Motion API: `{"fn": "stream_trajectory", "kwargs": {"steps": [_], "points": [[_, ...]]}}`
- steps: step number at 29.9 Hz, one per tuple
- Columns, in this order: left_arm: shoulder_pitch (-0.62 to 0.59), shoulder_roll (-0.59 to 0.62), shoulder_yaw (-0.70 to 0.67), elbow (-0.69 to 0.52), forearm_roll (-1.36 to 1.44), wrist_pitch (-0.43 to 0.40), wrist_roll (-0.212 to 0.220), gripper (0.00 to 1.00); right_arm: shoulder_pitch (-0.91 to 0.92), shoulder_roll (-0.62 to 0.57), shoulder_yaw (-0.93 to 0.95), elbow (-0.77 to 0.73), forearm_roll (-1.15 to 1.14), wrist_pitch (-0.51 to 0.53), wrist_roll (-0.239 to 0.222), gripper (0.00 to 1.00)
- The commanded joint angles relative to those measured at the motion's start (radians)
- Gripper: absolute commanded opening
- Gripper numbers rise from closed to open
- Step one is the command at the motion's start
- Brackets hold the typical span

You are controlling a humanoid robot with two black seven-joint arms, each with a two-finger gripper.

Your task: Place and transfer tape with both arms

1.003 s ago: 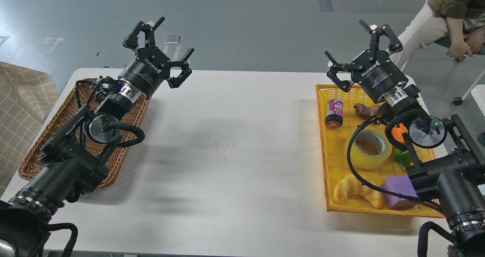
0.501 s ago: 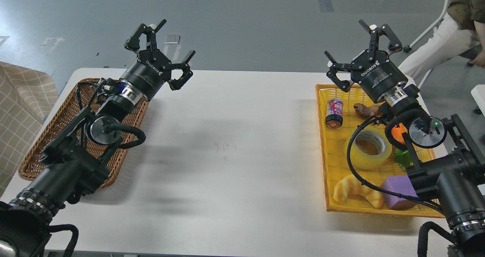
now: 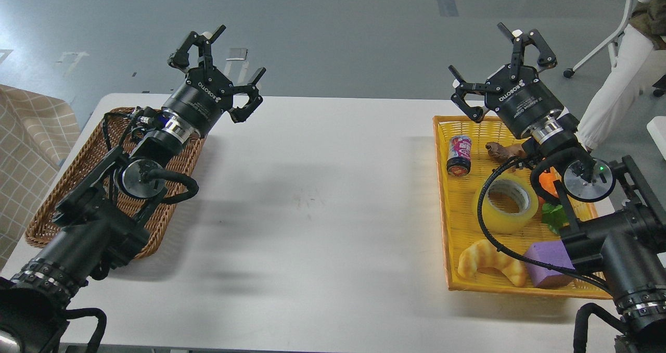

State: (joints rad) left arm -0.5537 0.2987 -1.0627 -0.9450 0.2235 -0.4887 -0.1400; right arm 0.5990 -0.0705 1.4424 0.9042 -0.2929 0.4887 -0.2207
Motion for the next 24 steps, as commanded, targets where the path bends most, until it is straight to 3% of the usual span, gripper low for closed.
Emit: {"fn": "stream_trajectory", "kwargs": {"steps": [1,24], "points": [[0.0,-0.001,0.0,0.0,0.0,0.0,0.0,0.98,0.002,0.0,-0.004,0.002,0.0,0.0,0.0,1.0],[0.003,0.007,-0.003,-0.003,-0.001,0.0,-0.006,0.98,-0.002,-0.002,-0.004,0.024,0.0,0.0,-0.002,1.0]]}}
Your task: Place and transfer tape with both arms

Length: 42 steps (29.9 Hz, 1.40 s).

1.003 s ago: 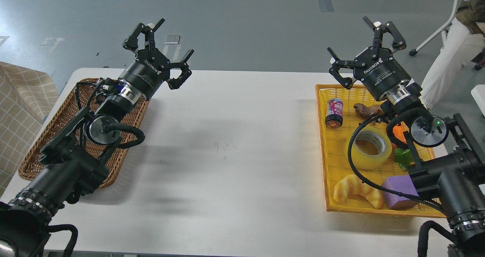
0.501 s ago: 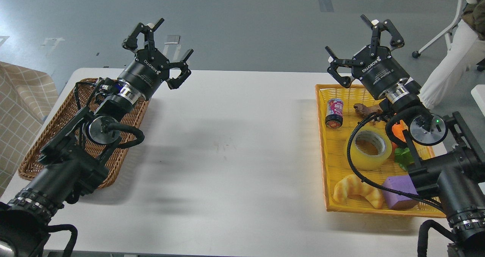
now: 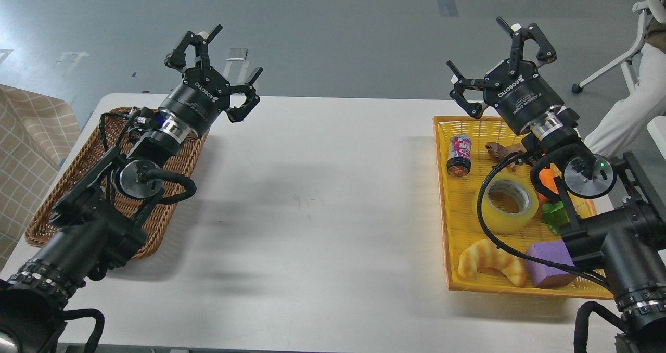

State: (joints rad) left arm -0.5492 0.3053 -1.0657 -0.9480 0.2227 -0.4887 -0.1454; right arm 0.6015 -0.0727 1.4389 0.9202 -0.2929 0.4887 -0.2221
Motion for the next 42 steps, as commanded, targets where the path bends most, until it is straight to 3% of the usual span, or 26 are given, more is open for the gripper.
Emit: {"fn": "stream_trajectory", "kwargs": {"steps": [1,11,23,27,33,42], "points": [[0.0,-0.002,0.0,0.0,0.001,0.0,0.0,0.98,-0.008,0.001,-0.002,0.02,0.0,0.0,0.0,1.0],[-0.001,0.002,0.0,-0.003,0.001,0.0,0.0,0.98,-0.034,-0.01,-0.024,0.095,-0.011,0.0,-0.002,1.0],[0.0,0.009,-0.002,-0.003,0.001,0.0,0.0,0.98,-0.051,-0.4,-0.36,0.324,-0.09,0.0,-0.002,1.0],[0.0,0.003,0.003,-0.003,0.001,0.0,0.0,0.98,-0.06,-0.547,-0.419,0.413,-0.265,0.0,-0.002,1.0],[-0.003,0.0,0.003,-0.017,0.001,0.0,0.0,0.98,-0.091,-0.677,-0.436,0.509,-0.463,0.0,0.007,1.0],[0.0,0.005,0.003,-0.04,0.001,0.0,0.0,0.98,-0.103,-0.728,-0.535,0.566,-0.842,0.0,-0.002,1.0]]}}
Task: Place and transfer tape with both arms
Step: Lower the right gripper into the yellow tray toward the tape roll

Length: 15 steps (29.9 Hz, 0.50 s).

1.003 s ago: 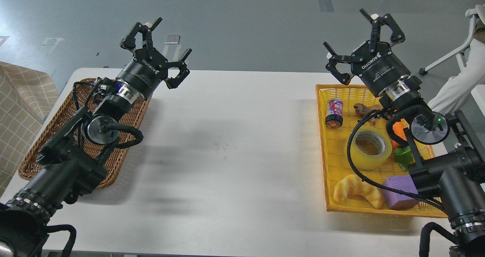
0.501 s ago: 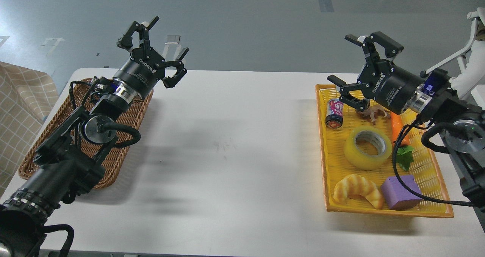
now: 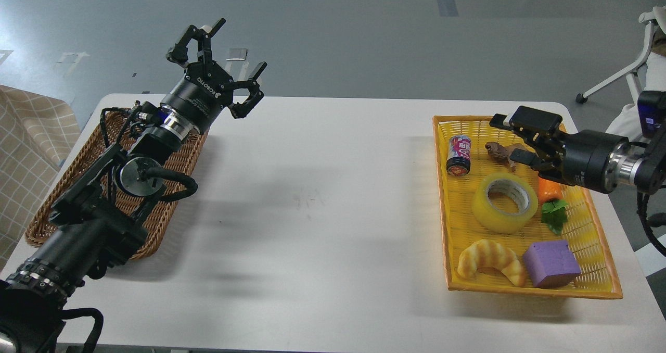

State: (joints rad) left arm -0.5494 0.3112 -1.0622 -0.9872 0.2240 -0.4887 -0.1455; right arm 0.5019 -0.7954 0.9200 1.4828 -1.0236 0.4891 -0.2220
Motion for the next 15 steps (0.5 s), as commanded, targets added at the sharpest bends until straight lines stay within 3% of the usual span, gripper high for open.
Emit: {"fn": "stream_trajectory", "kwargs": {"steps": [1,5,15], "points": [[0.002,-0.004,0.001,-0.001,0.0,0.0,0.0,0.98,-0.006,-0.005,-0.02,0.001,-0.177,0.0,-0.002,1.0],[0.002,-0.011,0.002,-0.001,0.0,0.0,0.0,0.98,-0.02,-0.004,-0.02,-0.004,-0.38,0.0,0.0,1.0],[-0.004,-0.007,0.001,0.001,0.0,0.0,0.0,0.98,-0.019,-0.007,-0.015,-0.035,-0.599,0.0,0.0,1.0]]}}
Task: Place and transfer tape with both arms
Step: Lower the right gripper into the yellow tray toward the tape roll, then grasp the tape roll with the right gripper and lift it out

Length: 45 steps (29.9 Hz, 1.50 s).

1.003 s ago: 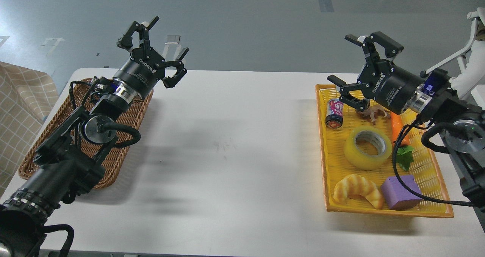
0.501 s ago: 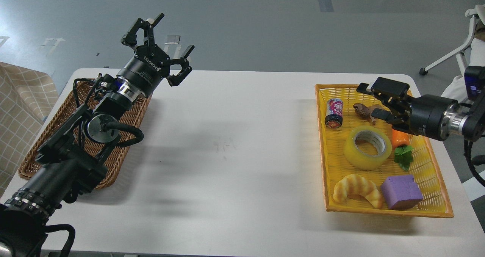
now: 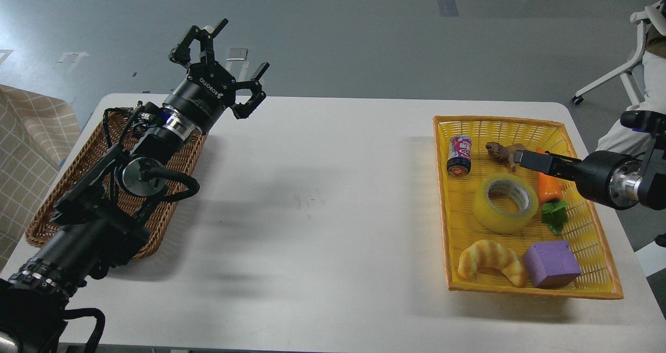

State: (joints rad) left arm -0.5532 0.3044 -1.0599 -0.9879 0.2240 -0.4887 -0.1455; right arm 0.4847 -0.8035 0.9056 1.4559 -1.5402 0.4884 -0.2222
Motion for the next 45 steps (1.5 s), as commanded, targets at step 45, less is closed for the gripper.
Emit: {"fn": "stream_trajectory", "kwargs": {"steps": [45], "points": [[0.006,-0.004,-0.002,0.002,0.0,0.0,0.0,0.98,0.02,0.225,-0.146,-0.177,-0.512,0.0,-0.002,0.72]]}}
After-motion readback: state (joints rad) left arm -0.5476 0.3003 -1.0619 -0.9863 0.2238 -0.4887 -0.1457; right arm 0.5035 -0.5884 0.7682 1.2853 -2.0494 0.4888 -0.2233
